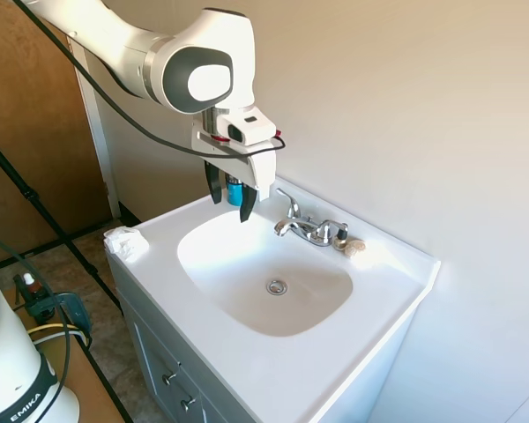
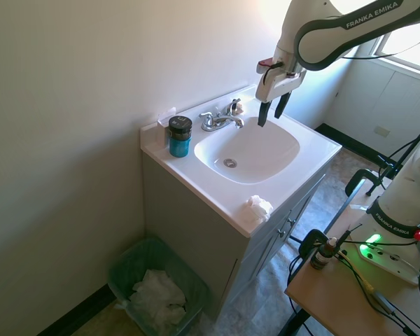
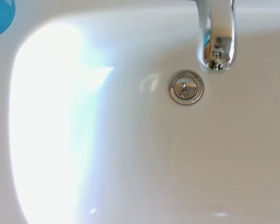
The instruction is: Throw the tissue in the trash bin
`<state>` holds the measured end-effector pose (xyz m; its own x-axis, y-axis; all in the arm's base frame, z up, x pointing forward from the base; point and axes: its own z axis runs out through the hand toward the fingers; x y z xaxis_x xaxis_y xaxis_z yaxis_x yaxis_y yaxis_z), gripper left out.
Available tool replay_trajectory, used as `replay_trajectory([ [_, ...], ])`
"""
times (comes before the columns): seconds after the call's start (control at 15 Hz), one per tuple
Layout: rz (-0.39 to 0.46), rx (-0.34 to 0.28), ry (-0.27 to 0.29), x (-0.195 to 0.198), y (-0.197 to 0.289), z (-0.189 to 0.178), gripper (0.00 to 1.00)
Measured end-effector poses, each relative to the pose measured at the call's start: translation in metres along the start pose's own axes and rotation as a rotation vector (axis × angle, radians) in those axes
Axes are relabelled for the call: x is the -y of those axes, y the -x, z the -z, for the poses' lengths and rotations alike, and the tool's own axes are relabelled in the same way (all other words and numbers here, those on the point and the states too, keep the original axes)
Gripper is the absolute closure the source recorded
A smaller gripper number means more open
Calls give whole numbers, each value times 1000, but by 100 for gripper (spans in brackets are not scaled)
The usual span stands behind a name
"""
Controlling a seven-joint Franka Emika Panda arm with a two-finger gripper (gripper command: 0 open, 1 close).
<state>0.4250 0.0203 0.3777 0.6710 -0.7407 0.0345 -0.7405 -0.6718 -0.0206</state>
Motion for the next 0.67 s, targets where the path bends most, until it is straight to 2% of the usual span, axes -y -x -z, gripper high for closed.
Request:
replay_trajectory([
  [0.2,11,2,4,3,4,-1,0],
  [0.33,49,10,16,11,19,-3,0],
  [0.67,155,-3,59,34,103,-14,0],
])
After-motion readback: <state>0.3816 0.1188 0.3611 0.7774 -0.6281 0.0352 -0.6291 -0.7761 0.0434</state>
